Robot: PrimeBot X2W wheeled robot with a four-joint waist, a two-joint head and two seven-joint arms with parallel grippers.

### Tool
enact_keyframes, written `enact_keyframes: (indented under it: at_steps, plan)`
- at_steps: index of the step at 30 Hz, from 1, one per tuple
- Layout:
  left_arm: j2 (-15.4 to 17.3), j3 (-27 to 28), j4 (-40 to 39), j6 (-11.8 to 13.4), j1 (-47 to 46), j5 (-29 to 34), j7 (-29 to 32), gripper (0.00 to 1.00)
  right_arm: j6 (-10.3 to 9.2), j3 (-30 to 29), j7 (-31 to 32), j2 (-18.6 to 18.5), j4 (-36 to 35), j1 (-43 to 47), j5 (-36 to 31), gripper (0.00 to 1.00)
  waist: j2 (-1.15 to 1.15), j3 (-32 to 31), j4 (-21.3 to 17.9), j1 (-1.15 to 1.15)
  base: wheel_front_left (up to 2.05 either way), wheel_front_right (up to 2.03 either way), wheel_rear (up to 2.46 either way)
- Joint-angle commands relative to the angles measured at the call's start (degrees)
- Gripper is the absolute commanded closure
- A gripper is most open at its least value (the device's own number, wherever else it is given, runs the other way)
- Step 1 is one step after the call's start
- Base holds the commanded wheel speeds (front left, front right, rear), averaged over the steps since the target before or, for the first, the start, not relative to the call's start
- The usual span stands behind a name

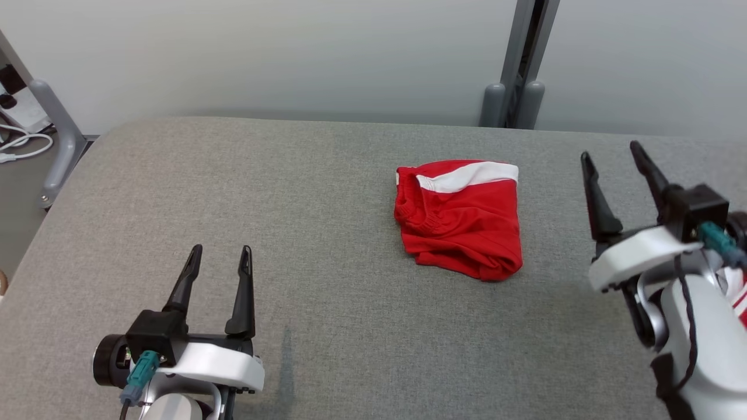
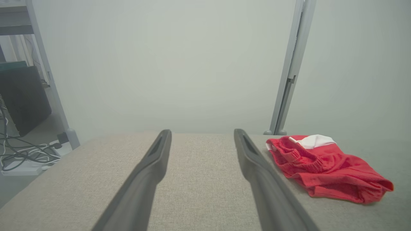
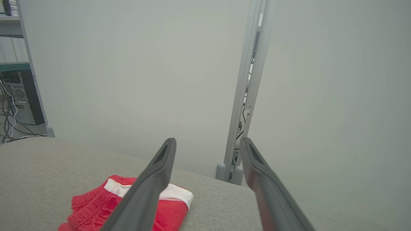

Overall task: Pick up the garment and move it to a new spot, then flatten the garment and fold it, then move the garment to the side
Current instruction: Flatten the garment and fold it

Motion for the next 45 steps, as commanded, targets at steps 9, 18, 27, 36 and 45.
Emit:
enact_keyframes:
  at_steps: [9,18,27,36,45]
  plan:
    - [0.22,1.46,-2.88,0.53,2.17,0.37,-0.06,0.0,0.0,-8.4,-0.25,6.13,-13.5,13.34,-6.62,0.0,0.0,-0.91,-1.57,0.0,0.0,0.0,0.0]
    - [0.22,1.45,-4.23,0.62,4.65,0.61,-0.06,0.0,0.0,-10.47,-0.25,7.67,-16.67,19.3,-6.96,0.0,0.0,-1.19,-2.33,0.0,0.0,0.0,0.0]
    - [0.23,0.67,-3.46,0.17,5.24,1.07,-0.06,0.0,0.0,-10.21,-0.26,7.71,-16.2,20.12,-6.39,0.0,0.0,-0.95,-2.34,0.0,0.0,0.0,0.0]
    - [0.22,0.4,-3.09,0.02,4.88,1.54,-0.06,0.0,0.0,-9.96,-0.26,7.73,-15.85,20.08,-5.81,0.0,0.0,-1.17,-2.2,0.0,0.0,0.0,0.0]
    - [0.23,-0.1,-3.09,0.06,4.88,1.26,-0.06,0.0,0.0,-9.96,-0.26,7.71,-15.22,19.86,-6.09,0.0,0.0,-1.12,-2.0,0.0,0.0,0.0,0.0]
